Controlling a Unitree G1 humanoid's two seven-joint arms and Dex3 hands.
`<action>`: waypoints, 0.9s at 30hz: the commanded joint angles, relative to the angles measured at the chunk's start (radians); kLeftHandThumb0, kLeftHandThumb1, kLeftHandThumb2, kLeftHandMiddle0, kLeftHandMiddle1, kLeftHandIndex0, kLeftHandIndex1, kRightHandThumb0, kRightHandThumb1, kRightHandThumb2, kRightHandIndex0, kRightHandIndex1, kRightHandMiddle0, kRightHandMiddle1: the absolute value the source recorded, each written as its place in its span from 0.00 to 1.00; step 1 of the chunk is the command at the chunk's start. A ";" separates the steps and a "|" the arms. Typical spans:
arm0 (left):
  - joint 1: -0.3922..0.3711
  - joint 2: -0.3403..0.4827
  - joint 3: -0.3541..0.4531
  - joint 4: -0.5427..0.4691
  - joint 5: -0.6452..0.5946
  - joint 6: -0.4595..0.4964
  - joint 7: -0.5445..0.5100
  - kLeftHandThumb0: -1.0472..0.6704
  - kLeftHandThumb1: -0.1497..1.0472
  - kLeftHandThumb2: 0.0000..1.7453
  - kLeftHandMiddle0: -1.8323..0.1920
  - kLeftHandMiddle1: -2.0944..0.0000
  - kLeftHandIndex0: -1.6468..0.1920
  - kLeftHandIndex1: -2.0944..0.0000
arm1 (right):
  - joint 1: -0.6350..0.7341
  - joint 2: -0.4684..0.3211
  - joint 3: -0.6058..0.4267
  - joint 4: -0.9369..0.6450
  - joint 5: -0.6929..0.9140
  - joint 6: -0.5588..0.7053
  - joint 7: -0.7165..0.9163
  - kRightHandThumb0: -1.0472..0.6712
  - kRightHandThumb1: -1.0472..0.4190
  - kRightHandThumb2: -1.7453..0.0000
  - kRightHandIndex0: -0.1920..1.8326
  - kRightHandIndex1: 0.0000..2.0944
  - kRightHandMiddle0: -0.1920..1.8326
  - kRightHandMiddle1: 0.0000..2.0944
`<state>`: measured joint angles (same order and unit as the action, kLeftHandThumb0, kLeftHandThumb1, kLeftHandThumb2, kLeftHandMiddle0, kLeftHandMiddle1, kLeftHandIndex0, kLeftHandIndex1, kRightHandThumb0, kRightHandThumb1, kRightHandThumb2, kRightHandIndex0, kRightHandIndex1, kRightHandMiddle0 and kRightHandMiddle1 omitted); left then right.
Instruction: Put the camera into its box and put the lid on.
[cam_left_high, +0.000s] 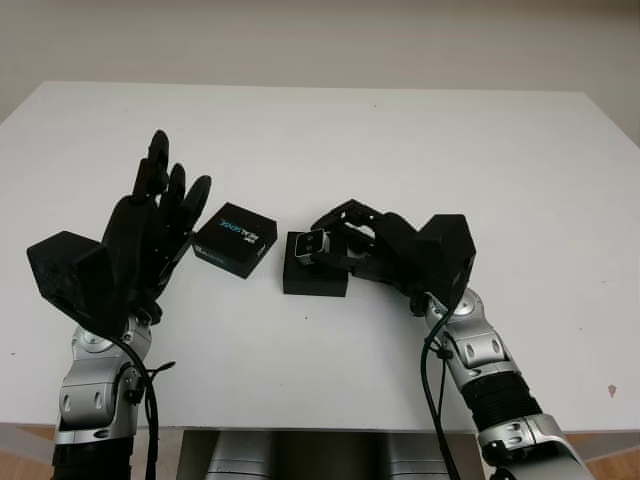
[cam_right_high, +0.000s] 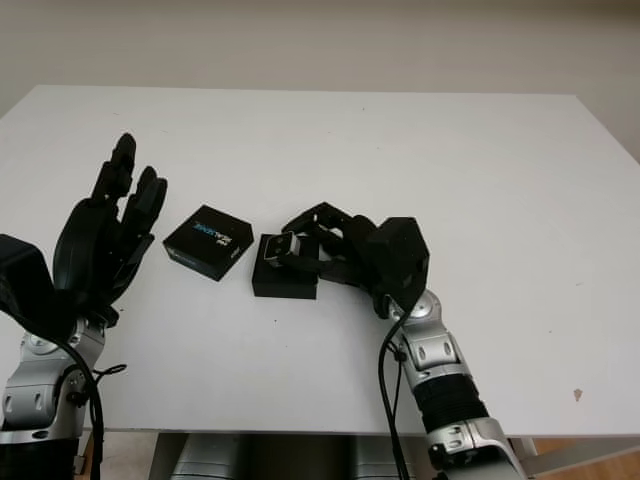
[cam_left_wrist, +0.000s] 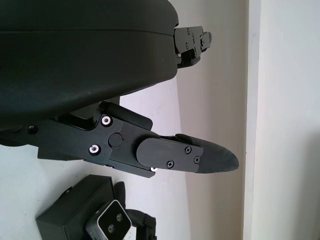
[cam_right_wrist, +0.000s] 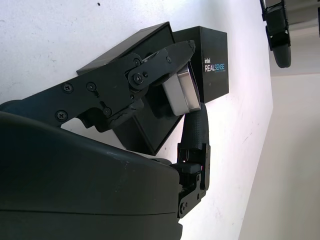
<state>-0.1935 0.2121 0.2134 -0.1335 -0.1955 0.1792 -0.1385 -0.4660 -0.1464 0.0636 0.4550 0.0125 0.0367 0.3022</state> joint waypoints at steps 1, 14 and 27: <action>0.004 0.002 0.000 -0.020 -0.002 0.006 0.002 0.21 1.00 0.13 0.95 0.98 0.96 0.97 | -0.009 -0.004 -0.002 0.007 -0.007 -0.007 -0.007 0.36 0.03 0.97 0.22 0.01 0.28 0.78; 0.010 0.003 0.001 -0.024 -0.005 0.007 0.001 0.21 1.00 0.13 0.95 0.97 0.96 0.98 | -0.010 -0.006 -0.011 0.032 -0.004 -0.022 0.000 0.36 0.04 0.97 0.22 0.02 0.28 0.78; 0.012 0.005 0.004 -0.023 0.000 0.003 0.002 0.22 1.00 0.14 0.95 0.97 0.96 0.97 | -0.022 -0.018 -0.010 0.048 0.000 -0.028 0.053 0.37 0.04 0.97 0.22 0.02 0.27 0.78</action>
<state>-0.1858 0.2122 0.2159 -0.1413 -0.1952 0.1875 -0.1358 -0.4801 -0.1523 0.0583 0.4916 0.0092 0.0071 0.3490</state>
